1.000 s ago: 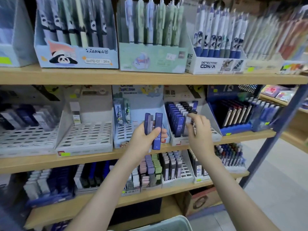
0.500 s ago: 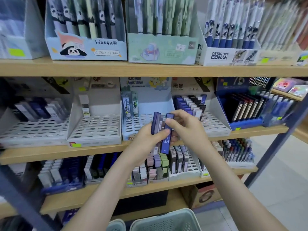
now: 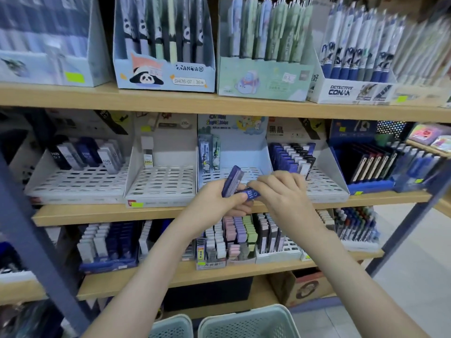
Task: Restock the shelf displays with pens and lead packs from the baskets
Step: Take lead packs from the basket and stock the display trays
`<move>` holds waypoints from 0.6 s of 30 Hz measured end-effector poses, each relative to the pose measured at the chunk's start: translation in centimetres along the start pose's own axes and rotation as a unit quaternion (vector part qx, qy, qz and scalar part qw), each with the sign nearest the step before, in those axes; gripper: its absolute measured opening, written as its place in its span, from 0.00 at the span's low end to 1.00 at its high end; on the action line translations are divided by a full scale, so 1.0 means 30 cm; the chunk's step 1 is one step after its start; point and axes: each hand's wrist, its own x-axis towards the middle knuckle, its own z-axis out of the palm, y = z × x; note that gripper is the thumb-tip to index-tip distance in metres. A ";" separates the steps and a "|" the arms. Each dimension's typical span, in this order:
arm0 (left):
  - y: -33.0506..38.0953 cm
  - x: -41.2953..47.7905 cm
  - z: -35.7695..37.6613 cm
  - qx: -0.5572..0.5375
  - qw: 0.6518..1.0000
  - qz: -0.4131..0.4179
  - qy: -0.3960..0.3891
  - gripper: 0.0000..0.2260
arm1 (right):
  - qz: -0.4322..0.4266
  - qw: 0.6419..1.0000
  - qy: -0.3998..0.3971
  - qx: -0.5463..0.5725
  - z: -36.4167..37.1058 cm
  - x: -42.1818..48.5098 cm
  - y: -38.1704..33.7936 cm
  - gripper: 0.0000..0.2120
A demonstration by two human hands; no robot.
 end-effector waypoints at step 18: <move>0.070 0.198 0.251 -0.086 0.994 0.050 0.042 0.07 | 0.557 0.741 0.104 0.361 0.034 -0.063 0.456 0.30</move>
